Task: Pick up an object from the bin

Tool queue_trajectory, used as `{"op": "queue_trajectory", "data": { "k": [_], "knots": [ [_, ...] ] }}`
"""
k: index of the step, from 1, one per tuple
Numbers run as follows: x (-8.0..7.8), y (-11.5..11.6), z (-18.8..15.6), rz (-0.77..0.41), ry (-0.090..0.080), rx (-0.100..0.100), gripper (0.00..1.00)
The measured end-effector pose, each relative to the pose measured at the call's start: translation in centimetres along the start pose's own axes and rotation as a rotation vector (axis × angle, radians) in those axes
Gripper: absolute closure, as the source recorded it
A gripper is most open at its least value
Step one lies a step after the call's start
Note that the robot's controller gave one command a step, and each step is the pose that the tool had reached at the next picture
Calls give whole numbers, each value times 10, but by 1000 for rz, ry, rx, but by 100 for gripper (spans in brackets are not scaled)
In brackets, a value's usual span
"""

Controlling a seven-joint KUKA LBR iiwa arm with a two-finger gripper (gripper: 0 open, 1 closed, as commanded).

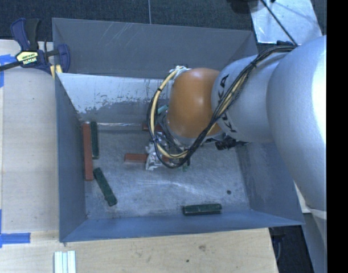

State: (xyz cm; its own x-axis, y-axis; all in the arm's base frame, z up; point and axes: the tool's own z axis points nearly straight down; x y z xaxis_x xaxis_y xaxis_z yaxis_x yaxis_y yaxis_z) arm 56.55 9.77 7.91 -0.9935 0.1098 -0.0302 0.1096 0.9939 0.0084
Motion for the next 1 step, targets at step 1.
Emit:
{"op": "queue_trajectory", "data": {
  "k": [1],
  "knots": [
    [4,-2,-143,54,25,8,100]
  ]
}}
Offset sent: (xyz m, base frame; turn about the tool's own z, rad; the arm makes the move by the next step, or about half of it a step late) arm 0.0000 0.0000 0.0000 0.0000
